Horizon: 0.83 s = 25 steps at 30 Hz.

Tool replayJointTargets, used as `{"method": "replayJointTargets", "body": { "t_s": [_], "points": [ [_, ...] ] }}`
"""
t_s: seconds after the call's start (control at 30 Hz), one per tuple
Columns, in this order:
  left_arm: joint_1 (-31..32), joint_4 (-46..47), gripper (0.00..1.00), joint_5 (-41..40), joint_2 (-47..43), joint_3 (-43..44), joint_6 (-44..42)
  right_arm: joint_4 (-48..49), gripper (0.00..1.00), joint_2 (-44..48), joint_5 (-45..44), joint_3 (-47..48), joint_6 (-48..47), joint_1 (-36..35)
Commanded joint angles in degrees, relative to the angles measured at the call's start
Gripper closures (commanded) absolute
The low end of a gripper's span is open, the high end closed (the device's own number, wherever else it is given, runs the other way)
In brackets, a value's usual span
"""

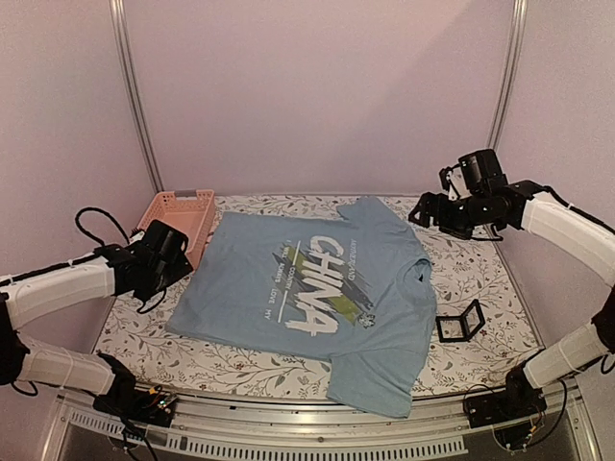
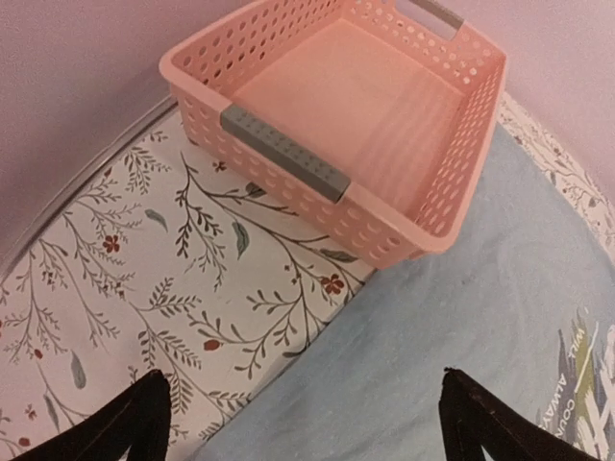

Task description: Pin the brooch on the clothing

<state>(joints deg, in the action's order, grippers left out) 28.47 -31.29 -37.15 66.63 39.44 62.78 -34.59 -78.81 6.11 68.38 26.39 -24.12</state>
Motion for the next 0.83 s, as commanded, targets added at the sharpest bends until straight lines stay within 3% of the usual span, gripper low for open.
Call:
{"method": "replayJointTargets", "body": {
  "t_s": [0.0, 0.17, 0.27, 0.37, 0.47, 0.63, 0.8],
  "points": [
    [-6.79, 20.09, 0.03, -1.0, -0.94, -1.97, -18.09, 16.54, 0.08, -1.09, 3.93, -3.24, -9.48, 14.25],
    [-11.88, 32.81, 0.03, -4.7, -2.95, -5.64, -25.83, 31.67, 0.08, 3.37, 8.93, -12.86, -11.92, 30.48],
    [-14.06, 41.28, 0.02, -5.71, -2.3, -9.13, -32.94, 36.32, 0.05, 6.51, 6.44, -18.26, -15.43, 34.82],
    [-17.2, 40.81, 0.02, -6.67, -0.03, -10.58, -29.66, 39.79, 0.01, 8.38, 0.94, -23.54, -16.1, 35.91],
    [-20.22, 41.9, 0.01, -5.17, 1.88, -10.48, -30.04, 43.25, 0.01, 9.31, -3.6, -28.21, -11.07, 35.98],
    [-20.29, 44.2, 0.01, -10.04, 2.93, -10.67, -33.98, 47.14, 0.01, 9.12, -4.02, -33.84, -9.29, 35.98],
    [-20.35, 49.22, 0.01, -8.42, 2.75, -12.25, -38.03, 51.26, 0.01, 9.37, -2.47, -37.17, -9.16, 35.98]
  ]
}}
